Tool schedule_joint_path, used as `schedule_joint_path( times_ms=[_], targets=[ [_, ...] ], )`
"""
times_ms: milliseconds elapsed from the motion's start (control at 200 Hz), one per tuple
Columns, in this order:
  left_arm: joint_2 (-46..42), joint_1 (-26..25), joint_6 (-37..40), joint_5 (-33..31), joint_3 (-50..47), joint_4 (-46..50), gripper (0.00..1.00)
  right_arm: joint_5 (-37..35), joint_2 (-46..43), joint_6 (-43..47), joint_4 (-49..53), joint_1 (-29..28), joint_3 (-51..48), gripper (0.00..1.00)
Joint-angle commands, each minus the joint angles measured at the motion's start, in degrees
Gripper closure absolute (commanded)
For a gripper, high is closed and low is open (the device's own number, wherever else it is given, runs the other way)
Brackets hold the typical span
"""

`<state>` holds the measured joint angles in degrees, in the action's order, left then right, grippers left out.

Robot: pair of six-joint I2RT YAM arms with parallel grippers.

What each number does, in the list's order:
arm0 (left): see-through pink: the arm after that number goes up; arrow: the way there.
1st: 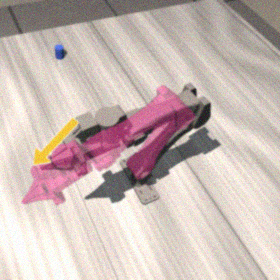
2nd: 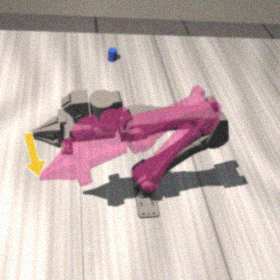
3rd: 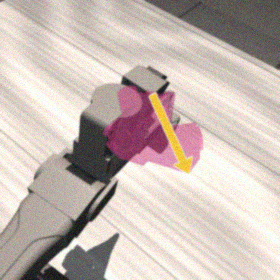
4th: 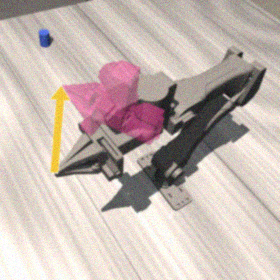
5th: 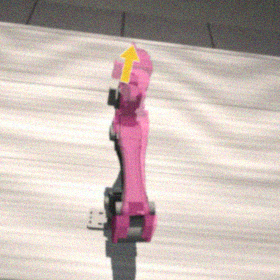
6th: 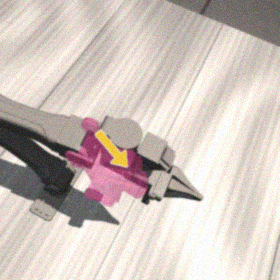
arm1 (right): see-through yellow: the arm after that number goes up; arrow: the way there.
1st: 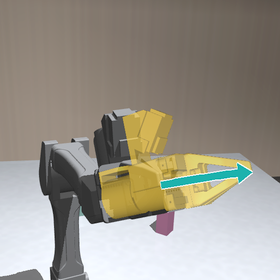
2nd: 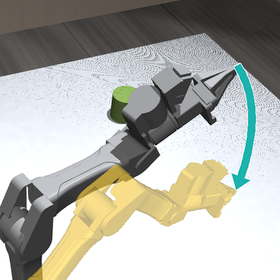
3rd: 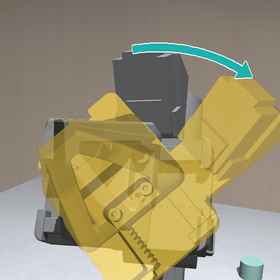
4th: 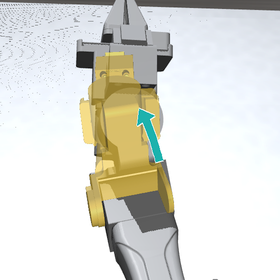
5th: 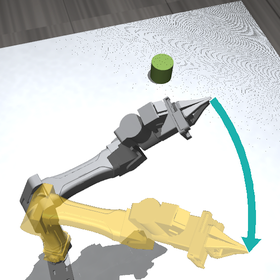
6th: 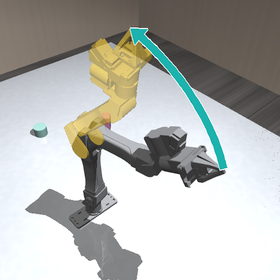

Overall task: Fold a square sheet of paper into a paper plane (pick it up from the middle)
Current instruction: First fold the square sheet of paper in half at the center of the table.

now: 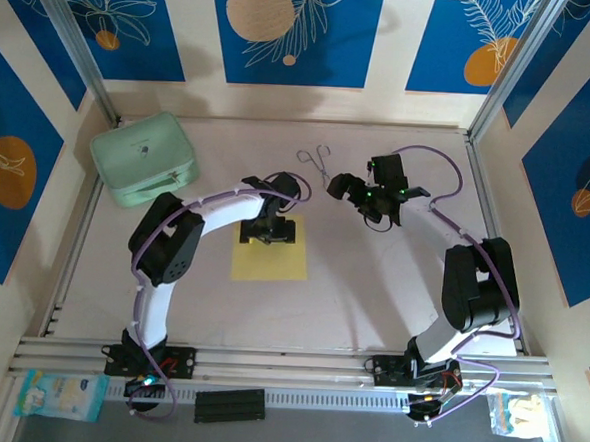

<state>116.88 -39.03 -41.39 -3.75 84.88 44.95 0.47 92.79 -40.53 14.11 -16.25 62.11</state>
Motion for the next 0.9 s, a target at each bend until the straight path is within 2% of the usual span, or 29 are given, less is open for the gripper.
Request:
schedule_joint_path(
  times_ms=[0, 895],
  targets=[
    [1.6, -0.7, -1.3, -1.3, 2.0, 2.5, 0.1, 1.4, 0.5, -0.4, 0.1, 0.2, 0.3, 0.0],
    [7.1, -1.2, -1.7, -1.8, -0.7, 3.2, 0.2, 0.8, 0.6, -1.0, 0.4, 0.1, 0.2, 0.01]
  ],
)
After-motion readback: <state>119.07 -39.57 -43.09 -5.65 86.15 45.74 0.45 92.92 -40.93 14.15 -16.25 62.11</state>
